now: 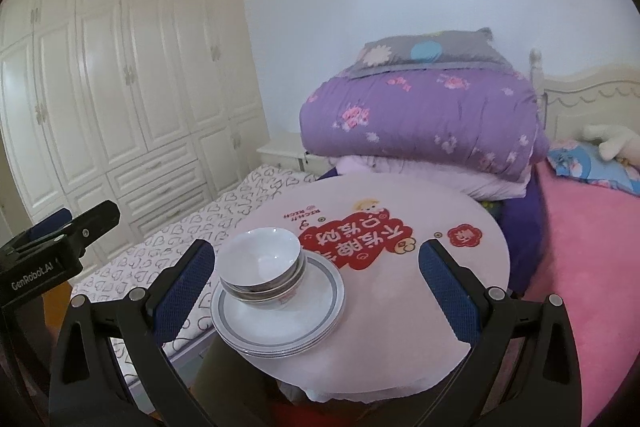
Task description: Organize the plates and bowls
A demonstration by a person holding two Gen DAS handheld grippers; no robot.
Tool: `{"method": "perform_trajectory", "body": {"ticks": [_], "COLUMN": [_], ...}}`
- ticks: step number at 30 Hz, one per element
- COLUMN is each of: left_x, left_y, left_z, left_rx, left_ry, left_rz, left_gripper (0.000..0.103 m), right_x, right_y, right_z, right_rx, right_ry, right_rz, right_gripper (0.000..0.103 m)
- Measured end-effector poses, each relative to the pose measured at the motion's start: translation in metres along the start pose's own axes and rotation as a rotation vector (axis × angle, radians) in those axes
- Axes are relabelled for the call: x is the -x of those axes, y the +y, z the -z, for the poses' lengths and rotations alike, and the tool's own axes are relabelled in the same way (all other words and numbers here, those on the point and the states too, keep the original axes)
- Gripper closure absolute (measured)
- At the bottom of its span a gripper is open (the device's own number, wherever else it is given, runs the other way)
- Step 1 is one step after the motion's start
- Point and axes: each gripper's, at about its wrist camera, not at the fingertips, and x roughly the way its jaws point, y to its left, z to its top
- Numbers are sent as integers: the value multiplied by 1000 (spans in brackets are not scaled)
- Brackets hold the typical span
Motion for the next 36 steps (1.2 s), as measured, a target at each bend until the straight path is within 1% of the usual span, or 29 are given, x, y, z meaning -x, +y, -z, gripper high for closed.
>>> {"method": "perform_trajectory", "body": {"ticks": [4,11,17,22,32,36], "left_x": [16,31,35,28,20,22], "left_y": [-1,-8,-9,-13,-16,-17], "left_z": [8,24,27,22,11,11], "left_rx": [-15,-27,-49,-59,-49,-54], "left_ry": [-38,-55,-55,-48,-28,-49], "left_rz": [-29,8,3,-14,7,4], "left_gripper": [1,1,1,1,1,1], "right_x": [8,13,18,20,20,21], "right_y": [1,10,21,22,20,20], "right_z": [5,14,15,13,12,12], "right_rx": [-8,11,41,43,38,38], "right_ry": [-17,-25,-38,-51,-55,-57], "right_rz": [16,38,38,44,45,44], "right_gripper": [0,0,0,0,0,0]}}
